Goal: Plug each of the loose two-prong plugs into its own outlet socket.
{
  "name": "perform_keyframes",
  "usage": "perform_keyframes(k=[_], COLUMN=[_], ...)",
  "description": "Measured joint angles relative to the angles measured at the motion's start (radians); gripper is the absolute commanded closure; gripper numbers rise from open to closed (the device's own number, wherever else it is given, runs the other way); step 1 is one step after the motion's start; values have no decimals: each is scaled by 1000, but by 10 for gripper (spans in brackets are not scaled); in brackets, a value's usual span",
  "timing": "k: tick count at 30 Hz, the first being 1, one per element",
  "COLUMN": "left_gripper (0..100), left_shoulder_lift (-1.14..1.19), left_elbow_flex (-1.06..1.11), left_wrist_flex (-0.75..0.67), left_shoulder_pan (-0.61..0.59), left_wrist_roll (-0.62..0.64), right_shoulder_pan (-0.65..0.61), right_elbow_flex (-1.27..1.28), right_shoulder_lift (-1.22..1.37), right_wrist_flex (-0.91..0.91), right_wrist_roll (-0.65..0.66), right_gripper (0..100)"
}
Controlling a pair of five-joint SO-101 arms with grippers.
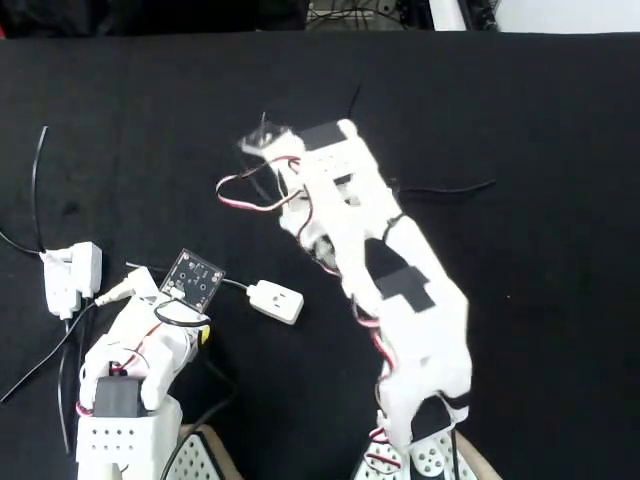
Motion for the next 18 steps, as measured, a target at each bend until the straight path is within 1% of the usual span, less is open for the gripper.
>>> perform_keyframes(k=[5, 8, 10, 13, 16, 18], left_gripper=[780, 780, 777, 775, 775, 775], left_shoulder_lift=[0, 0, 0, -9, -15, -15], left_elbow_flex=[0, 0, 0, -8, -37, -74], left_wrist_flex=[0, 0, 0, -28, -63, -84], left_shoulder_pan=[0, 0, 0, 0, 0, 32], left_wrist_roll=[0, 0, 18, 130, 301, 402], right_shoulder_pan=[-61, -115, -130, -130, -133, -133], right_elbow_flex=[86, 224, 347, 563, 789, 928], right_shoulder_lift=[-230, -384, -493, -663, -842, -965], right_wrist_flex=[-98, -227, -347, -548, -744, -845], right_wrist_roll=[-140, -201, -244, -311, -368, -407], right_gripper=[986, 986, 986, 986, 987, 987])
